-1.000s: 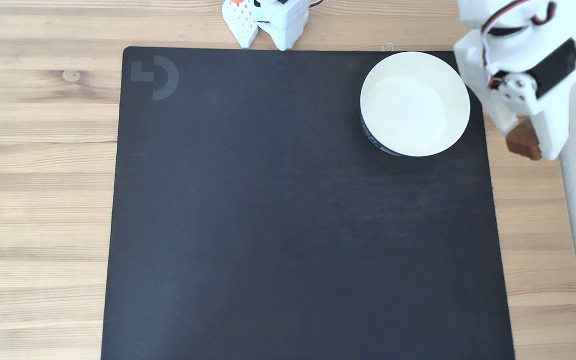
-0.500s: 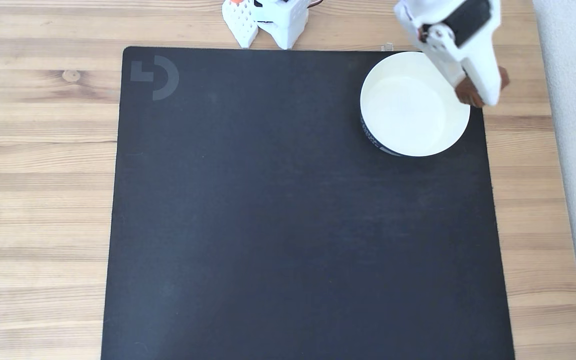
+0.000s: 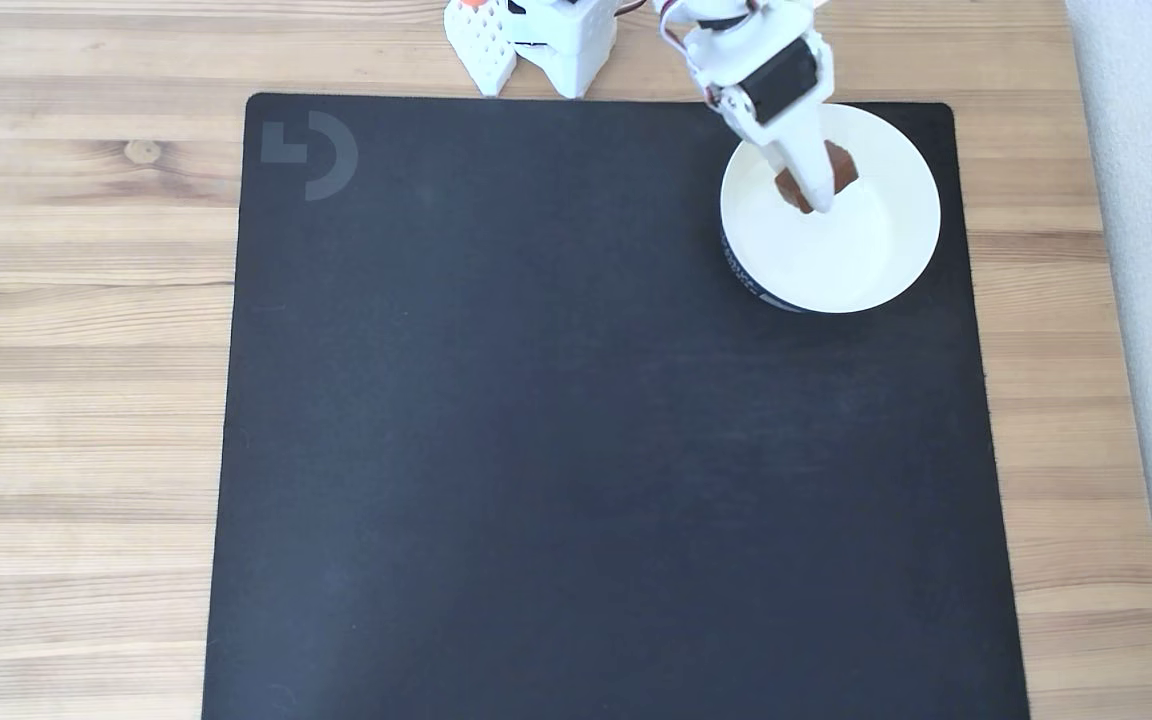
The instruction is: Pick up the toy and place it on the plate
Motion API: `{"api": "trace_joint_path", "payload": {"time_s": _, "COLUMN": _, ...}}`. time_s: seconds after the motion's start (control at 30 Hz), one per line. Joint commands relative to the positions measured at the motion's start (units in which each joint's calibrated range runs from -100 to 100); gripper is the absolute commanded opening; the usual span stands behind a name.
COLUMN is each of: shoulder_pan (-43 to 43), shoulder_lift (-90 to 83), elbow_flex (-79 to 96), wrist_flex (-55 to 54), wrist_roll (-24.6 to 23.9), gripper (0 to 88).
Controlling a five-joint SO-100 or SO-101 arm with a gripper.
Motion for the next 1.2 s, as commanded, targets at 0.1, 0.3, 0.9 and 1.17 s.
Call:
{"api": "trace_joint_path", "payload": {"time_s": 0.1, "shoulder_pan": -0.33, "shoulder_lift": -0.87, "elbow_flex": 1.62, "wrist_flex": -1.20, "wrist_roll": -0.29, "gripper": 2.3}}
{"api": "trace_joint_path", "payload": {"time_s": 0.3, "shoulder_pan": -0.33, "shoulder_lift": -0.87, "elbow_flex": 1.53, "wrist_flex": -1.87, "wrist_roll": -0.03, "gripper": 13.8}}
{"api": "trace_joint_path", "payload": {"time_s": 0.9, "shoulder_pan": 13.64, "shoulder_lift": -4.70, "elbow_flex": -10.01, "wrist_flex": -5.60, "wrist_roll": 0.23, "gripper": 2.8}}
{"api": "trace_joint_path", "payload": {"time_s": 1.17, "shoulder_pan": 40.74, "shoulder_lift": -23.71, "elbow_flex": 4.95, "wrist_flex": -12.88, "wrist_roll": 0.34, "gripper": 2.4}}
